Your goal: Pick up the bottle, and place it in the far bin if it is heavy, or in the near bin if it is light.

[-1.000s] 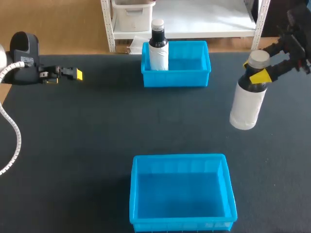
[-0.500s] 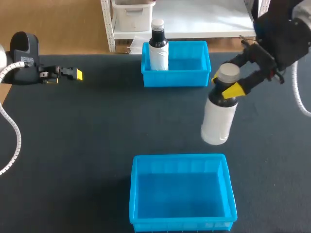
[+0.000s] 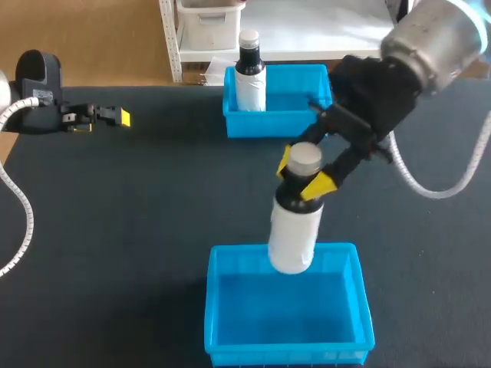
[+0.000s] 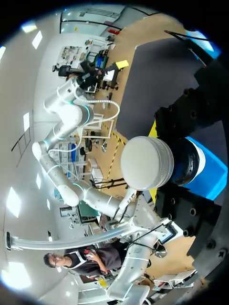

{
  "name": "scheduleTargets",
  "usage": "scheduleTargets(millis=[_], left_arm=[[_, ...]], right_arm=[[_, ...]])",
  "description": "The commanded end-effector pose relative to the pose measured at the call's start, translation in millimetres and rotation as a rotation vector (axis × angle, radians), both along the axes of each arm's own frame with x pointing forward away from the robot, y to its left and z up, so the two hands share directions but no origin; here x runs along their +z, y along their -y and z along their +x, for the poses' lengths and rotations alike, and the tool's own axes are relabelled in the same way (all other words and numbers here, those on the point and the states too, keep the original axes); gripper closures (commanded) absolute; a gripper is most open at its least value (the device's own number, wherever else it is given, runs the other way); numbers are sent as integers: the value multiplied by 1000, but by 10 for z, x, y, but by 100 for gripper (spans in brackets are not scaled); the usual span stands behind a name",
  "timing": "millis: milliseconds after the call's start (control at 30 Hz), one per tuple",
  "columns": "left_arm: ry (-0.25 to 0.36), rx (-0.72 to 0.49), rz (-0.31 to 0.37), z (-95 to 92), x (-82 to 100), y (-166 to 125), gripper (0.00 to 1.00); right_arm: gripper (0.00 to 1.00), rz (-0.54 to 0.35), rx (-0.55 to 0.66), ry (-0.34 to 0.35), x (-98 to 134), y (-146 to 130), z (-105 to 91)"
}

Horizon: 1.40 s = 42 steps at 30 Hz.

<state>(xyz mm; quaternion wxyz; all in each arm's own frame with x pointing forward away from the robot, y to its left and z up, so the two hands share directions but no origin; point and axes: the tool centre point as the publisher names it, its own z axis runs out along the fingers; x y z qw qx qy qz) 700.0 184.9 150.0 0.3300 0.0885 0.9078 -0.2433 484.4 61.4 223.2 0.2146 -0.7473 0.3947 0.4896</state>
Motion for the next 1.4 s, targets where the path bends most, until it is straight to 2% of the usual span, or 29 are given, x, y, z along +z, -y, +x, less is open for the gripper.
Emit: scheduleTargets(millis=[33, 233, 467, 700, 1033, 1300, 1333, 1367, 1400], left_arm=[[0, 0, 0, 0, 0, 0, 0], [0, 0, 0, 0, 0, 0, 0], [0, 0, 0, 0, 0, 0, 0], [0, 0, 0, 0, 0, 0, 0], [0, 0, 0, 0, 0, 0, 0], [0, 0, 0, 0, 0, 0, 0], [0, 0, 0, 0, 0, 0, 0], [0, 0, 0, 0, 0, 0, 0], [0, 0, 0, 0, 0, 0, 0]], right_arm=[[66, -18, 106, -24, -105, -197, -42], [65, -21, 156, -15, -260, -363, -145], [66, -44, 183, 35, -487, -509, -230], [66, -28, 221, 63, -676, -583, -232], [65, -17, 223, 63, -835, -590, -207], [52, -34, 239, 77, -916, -593, -189], [48, -36, 241, 77, -923, -592, -187], [32, -38, 243, 78, -930, -592, -186], [21, -41, 245, 77, -938, -591, -183]])
